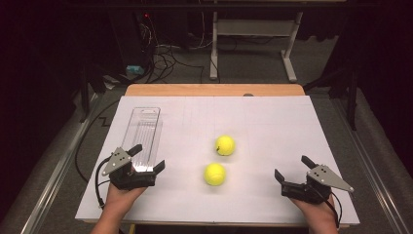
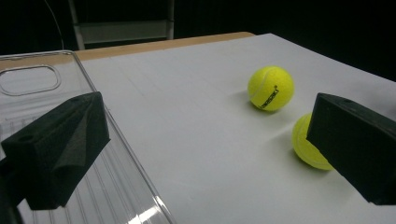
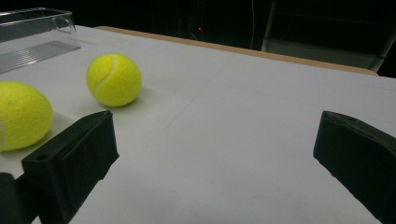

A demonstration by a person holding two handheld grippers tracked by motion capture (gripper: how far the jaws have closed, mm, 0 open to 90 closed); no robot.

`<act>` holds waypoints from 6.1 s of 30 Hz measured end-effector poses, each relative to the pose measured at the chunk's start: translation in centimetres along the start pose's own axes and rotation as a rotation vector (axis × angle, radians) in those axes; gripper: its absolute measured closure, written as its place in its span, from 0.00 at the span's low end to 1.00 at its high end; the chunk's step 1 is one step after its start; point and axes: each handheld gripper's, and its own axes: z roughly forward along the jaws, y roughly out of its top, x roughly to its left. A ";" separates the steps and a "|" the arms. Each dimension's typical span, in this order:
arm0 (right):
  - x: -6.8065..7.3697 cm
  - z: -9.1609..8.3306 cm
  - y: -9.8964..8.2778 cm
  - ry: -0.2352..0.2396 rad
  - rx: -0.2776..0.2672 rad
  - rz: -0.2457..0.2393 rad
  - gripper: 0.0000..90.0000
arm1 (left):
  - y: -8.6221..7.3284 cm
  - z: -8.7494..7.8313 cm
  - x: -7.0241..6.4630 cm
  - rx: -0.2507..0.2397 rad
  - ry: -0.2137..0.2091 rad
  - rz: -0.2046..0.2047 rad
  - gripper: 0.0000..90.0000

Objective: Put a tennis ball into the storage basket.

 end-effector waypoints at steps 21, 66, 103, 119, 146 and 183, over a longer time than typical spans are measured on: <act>0.0 0.1 0.0 0.009 0.002 -0.001 0.00 | 0.5 0.0 -0.9 -0.016 -0.035 -0.009 0.01; 0.5 0.7 -0.5 0.038 0.038 -0.030 0.00 | -0.3 5.0 -6.4 0.514 -0.127 0.165 0.01; 0.6 0.1 -1.1 0.070 0.067 -0.044 0.00 | 3.0 8.8 -8.3 1.001 -0.122 0.278 0.01; 0.8 0.1 -1.3 0.077 0.075 -0.048 0.00 | 4.1 10.6 -8.6 1.120 -0.187 0.280 0.01; 0.9 0.1 -1.3 0.079 0.075 -0.062 0.00 | 6.9 14.3 -11.3 1.147 -0.242 0.333 0.01; 0.7 0.0 -1.4 0.078 0.076 -0.046 0.00 | 6.5 18.6 -12.3 1.137 -0.285 0.321 0.29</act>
